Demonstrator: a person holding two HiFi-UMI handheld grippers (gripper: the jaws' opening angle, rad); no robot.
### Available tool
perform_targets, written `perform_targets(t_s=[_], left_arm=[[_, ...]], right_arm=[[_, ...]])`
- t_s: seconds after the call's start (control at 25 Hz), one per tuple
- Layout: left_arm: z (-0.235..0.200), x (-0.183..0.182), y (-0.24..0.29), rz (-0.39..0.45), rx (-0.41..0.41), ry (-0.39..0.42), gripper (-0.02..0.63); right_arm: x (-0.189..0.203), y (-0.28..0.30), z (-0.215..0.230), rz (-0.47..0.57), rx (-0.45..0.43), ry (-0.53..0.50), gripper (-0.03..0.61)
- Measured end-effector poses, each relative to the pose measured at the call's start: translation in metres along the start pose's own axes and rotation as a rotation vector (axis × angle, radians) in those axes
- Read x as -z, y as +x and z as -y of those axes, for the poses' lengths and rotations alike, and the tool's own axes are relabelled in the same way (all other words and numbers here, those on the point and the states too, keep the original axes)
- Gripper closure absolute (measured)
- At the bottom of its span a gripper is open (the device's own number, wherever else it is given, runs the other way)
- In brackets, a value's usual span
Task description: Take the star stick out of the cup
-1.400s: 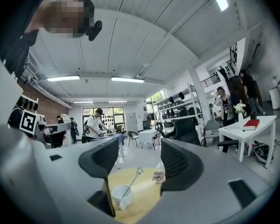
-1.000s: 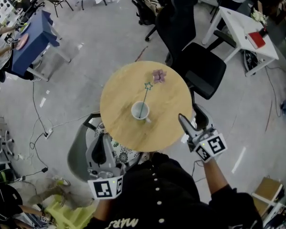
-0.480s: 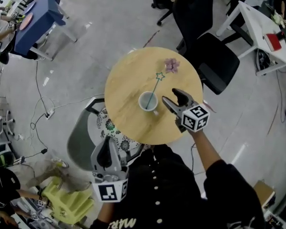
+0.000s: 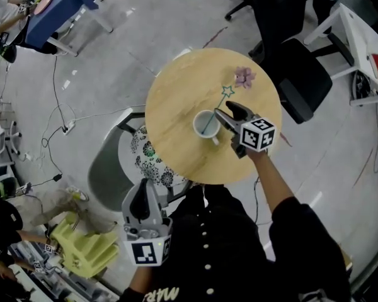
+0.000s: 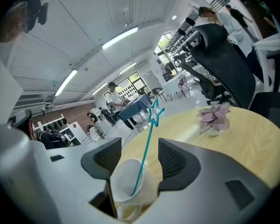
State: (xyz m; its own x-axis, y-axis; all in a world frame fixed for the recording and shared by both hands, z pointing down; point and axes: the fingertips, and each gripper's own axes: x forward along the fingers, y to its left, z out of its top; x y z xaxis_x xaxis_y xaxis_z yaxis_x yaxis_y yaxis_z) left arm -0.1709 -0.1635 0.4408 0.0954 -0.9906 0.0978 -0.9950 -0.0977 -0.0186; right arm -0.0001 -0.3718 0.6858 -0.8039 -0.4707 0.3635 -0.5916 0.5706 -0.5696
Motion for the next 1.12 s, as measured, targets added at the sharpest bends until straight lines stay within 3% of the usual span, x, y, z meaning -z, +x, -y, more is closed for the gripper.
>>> perform_targets(t_s=[0.36,0.56,0.76,0.96,1.12], left_arm=[[-0.002,0.019,0.004,-0.029,-0.027,-0.051,0.611],[-0.01,0.038,-0.001,-0.096,-0.041,-0.024,0.611],[-0.009,0.036,0.002,-0.092,-0.035,-0.019,0.611],[-0.01,0.035,-0.003,-0.096,-0.038,-0.006,0.611],[-0.009,0.022,0.0,-0.052,-0.051,-0.035,0.611]], right_arm=[[0.006,0.026,0.014,-0.02,-0.022,0.05,0.4],[0.011,0.027,0.015,-0.036,0.002,0.046,0.475],[0.008,0.027,0.013,-0.021,0.008,0.045,0.558],[0.006,0.026,0.01,-0.005,-0.011,0.079,0.572],[0.002,0.025,0.005,0.006,-0.018,0.057,0.572]])
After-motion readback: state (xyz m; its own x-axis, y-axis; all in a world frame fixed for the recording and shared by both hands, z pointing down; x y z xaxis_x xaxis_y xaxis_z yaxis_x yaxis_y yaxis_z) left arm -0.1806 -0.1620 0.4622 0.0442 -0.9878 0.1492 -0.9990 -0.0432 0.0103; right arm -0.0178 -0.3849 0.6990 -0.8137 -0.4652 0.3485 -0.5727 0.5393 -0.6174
